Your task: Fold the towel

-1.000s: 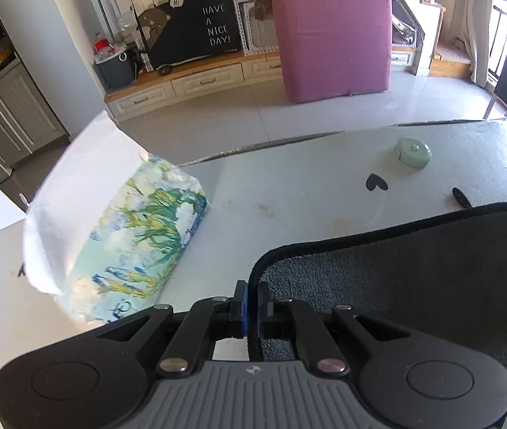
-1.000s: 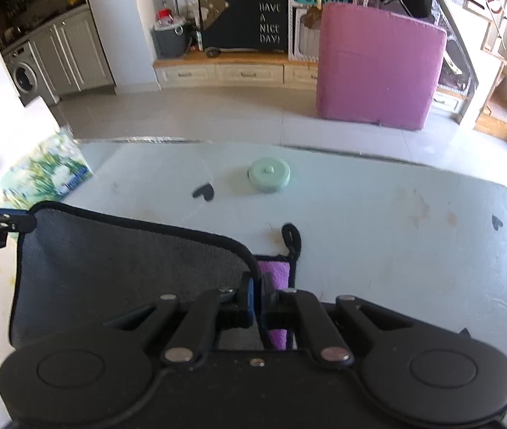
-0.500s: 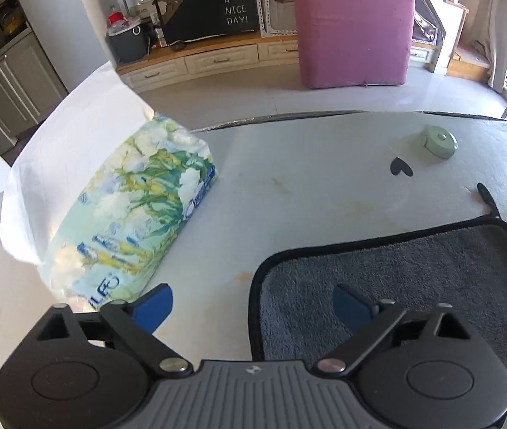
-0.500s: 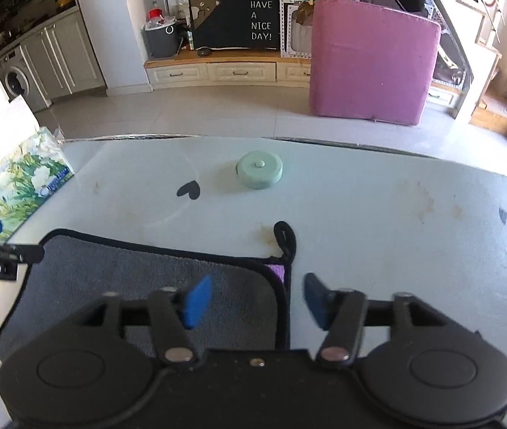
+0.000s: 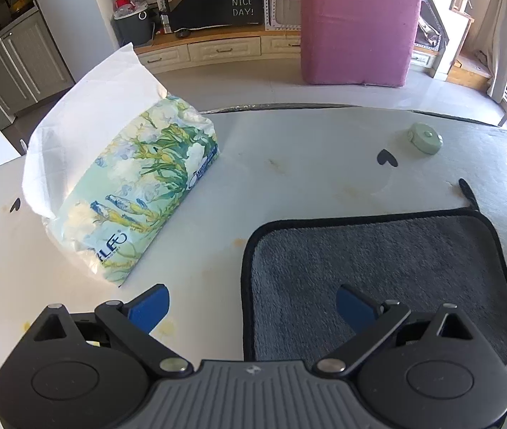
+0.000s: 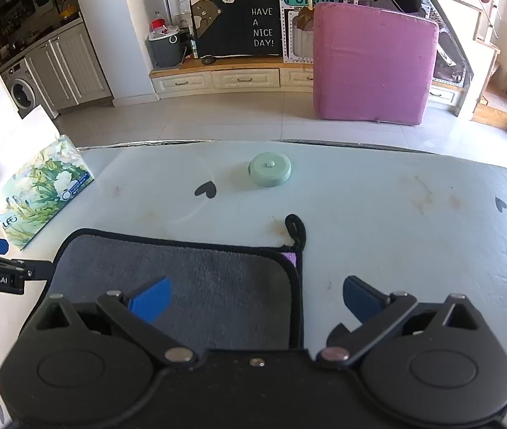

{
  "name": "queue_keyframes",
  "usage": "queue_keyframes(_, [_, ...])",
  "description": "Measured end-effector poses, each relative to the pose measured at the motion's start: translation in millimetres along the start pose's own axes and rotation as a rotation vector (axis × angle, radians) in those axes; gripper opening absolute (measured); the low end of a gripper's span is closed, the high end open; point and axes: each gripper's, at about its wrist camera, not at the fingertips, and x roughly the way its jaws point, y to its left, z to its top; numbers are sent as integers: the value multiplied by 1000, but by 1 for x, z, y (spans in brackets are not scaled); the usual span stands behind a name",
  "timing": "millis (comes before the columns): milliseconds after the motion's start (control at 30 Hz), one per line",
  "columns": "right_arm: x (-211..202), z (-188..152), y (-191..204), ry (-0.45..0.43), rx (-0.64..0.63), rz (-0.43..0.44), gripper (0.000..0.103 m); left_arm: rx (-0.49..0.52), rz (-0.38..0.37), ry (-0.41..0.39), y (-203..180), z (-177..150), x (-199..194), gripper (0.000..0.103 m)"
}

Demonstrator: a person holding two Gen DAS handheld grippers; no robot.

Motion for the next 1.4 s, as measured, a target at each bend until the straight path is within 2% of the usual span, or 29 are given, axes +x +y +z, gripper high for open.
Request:
queue_keyframes(500, [-39,-23,3,3,37,38,103,-5,-55,-45,-3,-24,-55,99])
queue_keyframes(1400, [-149,-71,-9,-96,101,110,103,-38,-122,-149,2,-83,-153,99])
